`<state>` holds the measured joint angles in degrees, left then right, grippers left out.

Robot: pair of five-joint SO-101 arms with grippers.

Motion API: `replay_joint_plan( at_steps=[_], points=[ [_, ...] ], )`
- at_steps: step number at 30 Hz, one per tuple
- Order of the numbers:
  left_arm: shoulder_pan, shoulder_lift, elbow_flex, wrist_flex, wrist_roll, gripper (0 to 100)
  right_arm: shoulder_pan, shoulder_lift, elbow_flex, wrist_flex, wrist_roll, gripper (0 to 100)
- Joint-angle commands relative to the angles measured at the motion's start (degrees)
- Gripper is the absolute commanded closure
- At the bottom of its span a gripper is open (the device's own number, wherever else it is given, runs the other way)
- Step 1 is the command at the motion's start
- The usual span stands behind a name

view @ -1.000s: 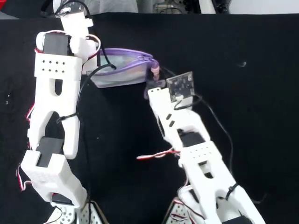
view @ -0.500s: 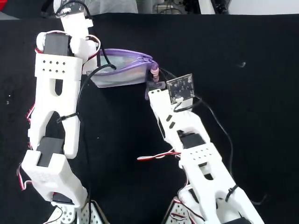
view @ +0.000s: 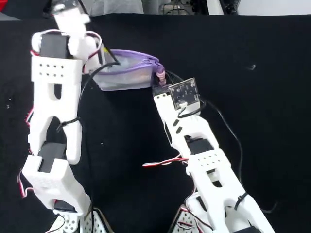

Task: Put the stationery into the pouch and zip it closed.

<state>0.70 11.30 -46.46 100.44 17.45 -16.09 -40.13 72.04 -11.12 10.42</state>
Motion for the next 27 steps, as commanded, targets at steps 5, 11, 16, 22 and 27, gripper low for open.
replay_joint_plan(
  at_steps=[5,11,16,22,27],
  points=[
    [-6.2,-11.3,-10.6,0.4,10.0,75,-0.4,-1.2,-14.2,17.9,0.3,98.7],
    [-14.3,-15.6,-10.6,0.4,10.2,75,-0.7,-0.9,-25.5,32.2,0.3,98.7],
    [-16.0,-15.2,-10.5,0.4,10.2,75,-0.8,-1.1,-35.0,42.9,0.3,98.7],
    [-15.9,-15.6,-5.9,0.4,10.2,75,-0.8,-1.1,-48.0,55.4,0.6,98.7],
    [-16.0,-15.3,-2.4,0.3,10.1,75,-0.5,-1.1,-58.4,64.0,0.7,98.7]
  ],
)
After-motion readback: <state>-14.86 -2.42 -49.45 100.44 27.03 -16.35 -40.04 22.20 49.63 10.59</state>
